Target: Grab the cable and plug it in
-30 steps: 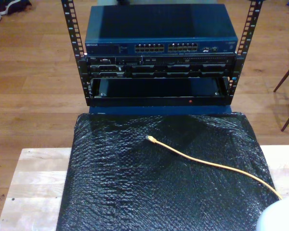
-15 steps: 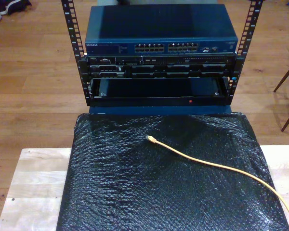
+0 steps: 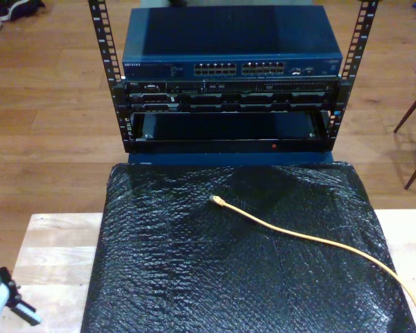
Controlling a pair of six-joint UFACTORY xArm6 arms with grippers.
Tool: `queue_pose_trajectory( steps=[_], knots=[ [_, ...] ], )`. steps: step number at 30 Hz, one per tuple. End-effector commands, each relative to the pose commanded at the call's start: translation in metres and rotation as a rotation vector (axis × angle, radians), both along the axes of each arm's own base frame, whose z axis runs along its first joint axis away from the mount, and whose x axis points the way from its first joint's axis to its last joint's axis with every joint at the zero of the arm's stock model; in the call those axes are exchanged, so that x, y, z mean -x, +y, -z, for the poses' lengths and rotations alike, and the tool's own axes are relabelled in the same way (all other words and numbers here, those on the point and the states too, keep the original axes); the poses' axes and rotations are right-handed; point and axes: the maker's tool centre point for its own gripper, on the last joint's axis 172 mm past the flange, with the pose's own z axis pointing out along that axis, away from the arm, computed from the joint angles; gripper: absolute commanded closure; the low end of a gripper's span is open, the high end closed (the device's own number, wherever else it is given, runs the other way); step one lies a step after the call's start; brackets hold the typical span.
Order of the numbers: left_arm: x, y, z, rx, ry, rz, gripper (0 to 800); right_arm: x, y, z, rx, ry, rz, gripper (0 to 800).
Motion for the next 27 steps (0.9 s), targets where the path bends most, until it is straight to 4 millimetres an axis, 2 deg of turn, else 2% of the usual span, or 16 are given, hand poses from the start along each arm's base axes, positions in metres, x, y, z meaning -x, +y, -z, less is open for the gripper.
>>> queue_pose_trajectory(
  steps=[12,19,27],
  knots=[
    [-0.019,-0.031,0.001,0.008,0.020,0.007,0,-0.035,0.030,-0.011,-0.026,0.024,-0.010,8],
    [-0.026,-0.034,0.006,-0.012,0.037,-0.004,0,-0.056,0.048,-0.017,-0.034,0.047,-0.041,8],
    [-0.032,-0.039,0.003,-0.012,0.036,0.002,0,-0.081,0.087,-0.027,-0.079,0.028,-0.085,8]
  ],
)
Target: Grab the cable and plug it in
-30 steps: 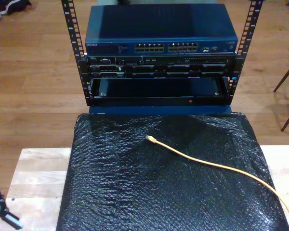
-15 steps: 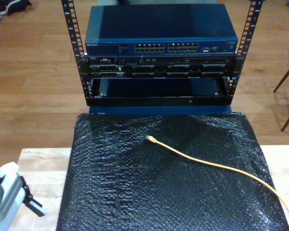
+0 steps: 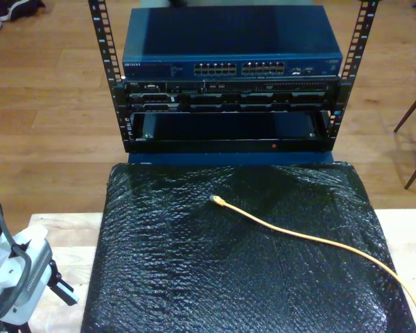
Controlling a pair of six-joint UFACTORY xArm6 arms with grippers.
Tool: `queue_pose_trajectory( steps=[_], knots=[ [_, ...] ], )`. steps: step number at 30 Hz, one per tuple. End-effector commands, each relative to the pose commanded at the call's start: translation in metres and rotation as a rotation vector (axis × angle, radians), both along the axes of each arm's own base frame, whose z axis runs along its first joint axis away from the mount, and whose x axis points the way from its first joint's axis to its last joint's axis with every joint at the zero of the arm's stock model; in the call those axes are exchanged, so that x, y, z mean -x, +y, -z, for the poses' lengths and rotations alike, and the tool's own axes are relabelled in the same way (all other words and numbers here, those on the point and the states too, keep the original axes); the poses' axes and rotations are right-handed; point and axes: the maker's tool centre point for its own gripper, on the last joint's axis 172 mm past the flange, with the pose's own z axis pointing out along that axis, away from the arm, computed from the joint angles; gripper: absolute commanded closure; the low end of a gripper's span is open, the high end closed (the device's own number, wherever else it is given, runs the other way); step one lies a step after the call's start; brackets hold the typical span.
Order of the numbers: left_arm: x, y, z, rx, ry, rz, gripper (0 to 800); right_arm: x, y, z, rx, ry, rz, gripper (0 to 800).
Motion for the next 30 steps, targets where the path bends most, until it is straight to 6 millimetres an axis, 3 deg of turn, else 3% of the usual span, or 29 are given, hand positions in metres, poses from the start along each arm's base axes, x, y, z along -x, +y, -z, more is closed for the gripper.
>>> queue_pose_trajectory(
  steps=[10,15,22,30],
  knots=[
    [-0.015,-0.024,-0.001,0.037,0.000,-0.007,0,-0.028,0.048,-0.001,0.009,0.009,-0.053,8],
    [-0.032,-0.020,0.005,-0.011,-0.027,-0.048,0,-0.044,0.070,-0.001,0.029,0.006,-0.054,9],
    [-0.035,-0.029,0.006,-0.026,-0.014,-0.039,0,-0.060,0.109,0.008,0.049,0.002,-0.064,9],
    [-0.054,-0.020,0.004,-0.054,-0.044,-0.069,0,-0.074,0.145,0.020,0.066,-0.009,-0.060,9]
  ],
)
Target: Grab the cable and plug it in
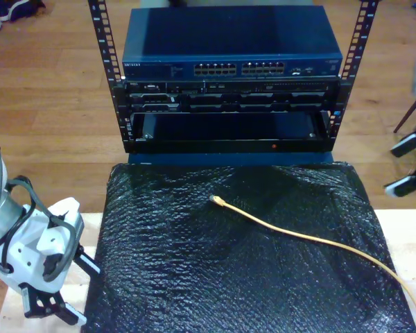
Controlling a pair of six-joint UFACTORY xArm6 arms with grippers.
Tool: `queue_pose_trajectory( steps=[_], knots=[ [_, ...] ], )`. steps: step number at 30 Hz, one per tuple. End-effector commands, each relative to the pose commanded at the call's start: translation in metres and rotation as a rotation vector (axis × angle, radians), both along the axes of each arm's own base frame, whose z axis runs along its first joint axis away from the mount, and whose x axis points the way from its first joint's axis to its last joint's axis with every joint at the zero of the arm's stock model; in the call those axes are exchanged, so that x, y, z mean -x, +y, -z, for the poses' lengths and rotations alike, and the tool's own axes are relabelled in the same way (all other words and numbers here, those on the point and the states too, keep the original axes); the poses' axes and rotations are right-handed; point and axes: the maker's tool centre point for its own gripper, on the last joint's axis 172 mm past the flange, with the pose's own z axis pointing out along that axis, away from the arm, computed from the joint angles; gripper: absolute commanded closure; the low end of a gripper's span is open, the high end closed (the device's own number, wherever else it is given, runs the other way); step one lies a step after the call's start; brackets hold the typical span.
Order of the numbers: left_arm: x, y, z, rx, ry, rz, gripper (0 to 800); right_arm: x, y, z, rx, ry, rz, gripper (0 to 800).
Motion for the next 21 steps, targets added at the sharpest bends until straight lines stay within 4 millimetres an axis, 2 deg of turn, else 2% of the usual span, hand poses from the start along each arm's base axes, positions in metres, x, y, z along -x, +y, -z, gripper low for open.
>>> queue_pose_trajectory(
  steps=[5,10,16,21],
  knots=[
    [-0.012,0.006,-0.010,-0.013,-0.031,-0.002,0,-0.013,0.028,0.004,0.018,-0.027,0.019,10],
    [-0.011,0.006,-0.010,-0.013,-0.029,-0.007,0,-0.011,0.049,0.005,0.016,0.000,0.058,9],
    [-0.010,0.006,-0.009,-0.011,-0.025,-0.007,0,0.001,0.055,0.007,0.047,0.042,0.118,9],
    [-0.009,0.005,-0.007,-0.008,-0.017,-0.009,0,0.004,0.049,0.003,0.101,0.035,0.158,8]
  ],
)
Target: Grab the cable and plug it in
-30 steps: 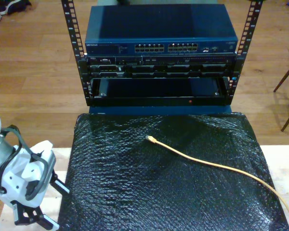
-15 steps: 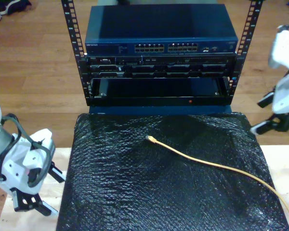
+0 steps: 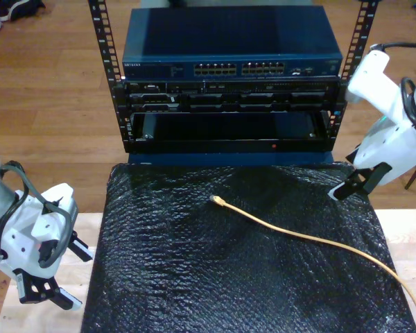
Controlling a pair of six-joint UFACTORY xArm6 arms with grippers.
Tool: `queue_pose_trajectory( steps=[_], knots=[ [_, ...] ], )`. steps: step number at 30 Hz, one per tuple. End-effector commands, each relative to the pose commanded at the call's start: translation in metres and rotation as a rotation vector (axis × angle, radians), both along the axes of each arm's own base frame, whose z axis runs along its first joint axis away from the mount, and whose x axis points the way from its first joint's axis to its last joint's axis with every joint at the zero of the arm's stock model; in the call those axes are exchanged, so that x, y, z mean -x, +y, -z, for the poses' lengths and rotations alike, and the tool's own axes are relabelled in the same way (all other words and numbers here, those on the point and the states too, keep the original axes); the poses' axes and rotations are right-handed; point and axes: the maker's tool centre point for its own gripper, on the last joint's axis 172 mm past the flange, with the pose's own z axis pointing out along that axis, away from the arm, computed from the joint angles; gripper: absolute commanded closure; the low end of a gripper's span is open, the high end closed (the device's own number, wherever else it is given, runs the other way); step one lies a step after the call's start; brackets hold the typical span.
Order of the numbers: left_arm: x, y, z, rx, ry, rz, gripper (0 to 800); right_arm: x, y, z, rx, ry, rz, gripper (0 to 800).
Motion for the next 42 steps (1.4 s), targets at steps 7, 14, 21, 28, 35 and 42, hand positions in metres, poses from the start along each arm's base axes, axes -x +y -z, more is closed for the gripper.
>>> queue_pose_trajectory(
  steps=[7,14,21,28,35,42],
  knots=[
    [0.000,-0.001,0.000,0.002,0.002,-0.002,0,-0.001,0.017,0.005,0.073,-0.016,-0.019,9],
    [0.000,-0.001,0.000,0.002,0.002,-0.002,0,-0.012,0.038,0.022,0.084,-0.012,-0.043,12],
    [0.000,0.000,0.000,0.001,0.001,-0.003,0,-0.035,0.050,0.038,0.089,-0.020,-0.050,21],
    [0.002,-0.001,0.002,0.003,0.006,-0.003,0,-0.046,0.087,0.059,0.098,0.009,-0.109,21],
    [0.002,-0.001,0.004,0.005,0.012,-0.003,0,-0.053,0.114,0.087,0.119,0.054,-0.132,21],
    [0.003,-0.001,0.005,0.005,0.015,-0.002,0,-0.060,0.128,0.118,0.148,0.112,-0.135,21]
  ],
)
